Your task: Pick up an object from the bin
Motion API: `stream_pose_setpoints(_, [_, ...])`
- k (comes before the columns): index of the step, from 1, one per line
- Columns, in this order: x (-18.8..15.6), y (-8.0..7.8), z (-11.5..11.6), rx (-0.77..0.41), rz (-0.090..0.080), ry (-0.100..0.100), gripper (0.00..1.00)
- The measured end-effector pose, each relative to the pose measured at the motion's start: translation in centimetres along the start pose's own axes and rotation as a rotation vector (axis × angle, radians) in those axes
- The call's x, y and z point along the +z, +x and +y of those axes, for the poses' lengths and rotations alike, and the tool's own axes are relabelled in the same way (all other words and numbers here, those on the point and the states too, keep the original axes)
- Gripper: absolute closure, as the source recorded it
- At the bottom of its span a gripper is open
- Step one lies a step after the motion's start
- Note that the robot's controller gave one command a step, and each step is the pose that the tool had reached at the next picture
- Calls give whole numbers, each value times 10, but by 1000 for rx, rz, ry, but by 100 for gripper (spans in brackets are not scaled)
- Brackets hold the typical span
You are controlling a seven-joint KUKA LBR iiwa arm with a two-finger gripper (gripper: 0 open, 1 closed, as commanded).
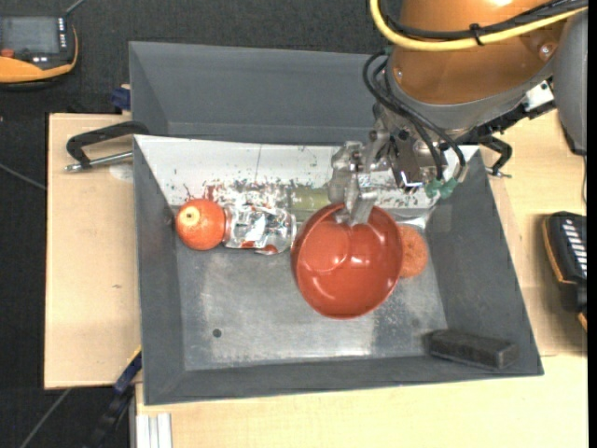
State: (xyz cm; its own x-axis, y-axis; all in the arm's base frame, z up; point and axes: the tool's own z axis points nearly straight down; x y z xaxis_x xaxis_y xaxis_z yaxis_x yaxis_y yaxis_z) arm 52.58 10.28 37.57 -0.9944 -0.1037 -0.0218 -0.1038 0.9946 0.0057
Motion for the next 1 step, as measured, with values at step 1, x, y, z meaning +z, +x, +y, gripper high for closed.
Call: stream_pose_setpoints(1, [189, -15, -37, 117, 6, 0, 100])
